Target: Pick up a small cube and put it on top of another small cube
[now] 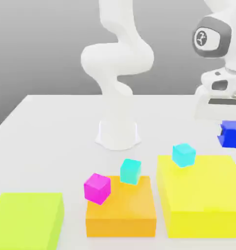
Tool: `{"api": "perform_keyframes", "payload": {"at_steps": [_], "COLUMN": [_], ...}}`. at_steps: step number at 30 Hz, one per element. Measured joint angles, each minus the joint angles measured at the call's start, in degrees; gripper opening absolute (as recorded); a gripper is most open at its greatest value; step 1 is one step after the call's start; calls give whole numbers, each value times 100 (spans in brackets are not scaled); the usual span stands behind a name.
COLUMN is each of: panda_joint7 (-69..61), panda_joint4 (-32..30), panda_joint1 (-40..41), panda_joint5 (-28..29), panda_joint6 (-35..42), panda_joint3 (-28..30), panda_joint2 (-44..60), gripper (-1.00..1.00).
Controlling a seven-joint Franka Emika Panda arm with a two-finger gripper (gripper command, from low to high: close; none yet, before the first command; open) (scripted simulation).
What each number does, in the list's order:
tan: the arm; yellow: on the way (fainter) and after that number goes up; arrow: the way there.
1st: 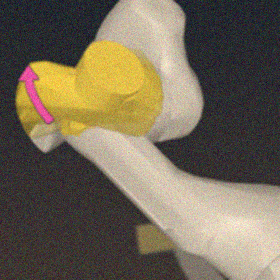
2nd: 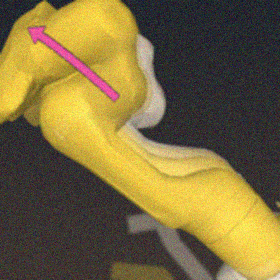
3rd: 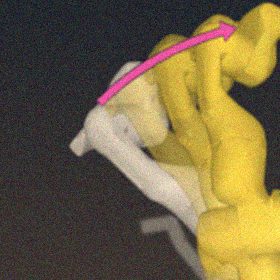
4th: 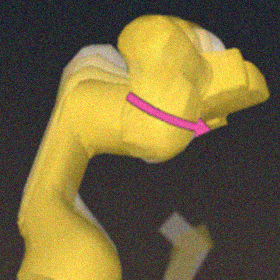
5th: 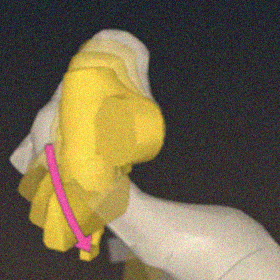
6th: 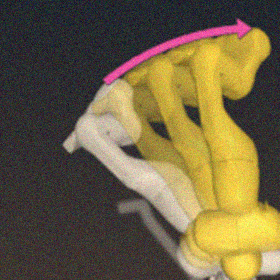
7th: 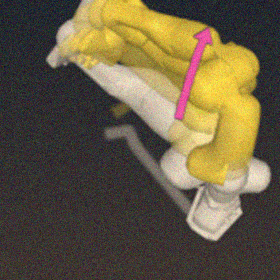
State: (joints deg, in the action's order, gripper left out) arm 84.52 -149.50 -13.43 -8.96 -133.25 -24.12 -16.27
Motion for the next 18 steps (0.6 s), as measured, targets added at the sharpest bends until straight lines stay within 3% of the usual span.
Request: {"api": "perform_keyframes", "payload": {"at_steps": [8,14,15,18], "panda_joint7": [310,395,404,404], "panda_joint4": [-1269,-1709,-1756,-1756], "panda_joint1": [-204,-126,-115,-115], "panda_joint5": [-636,-768,-774,-774], "panda_joint6": [181,-990,-1182,-1182], "panda_joint3": [185,-47,-85,-85], "panda_joint2": [-1521,-804,-659,-659], "gripper": [-100,-100,100,100]}}
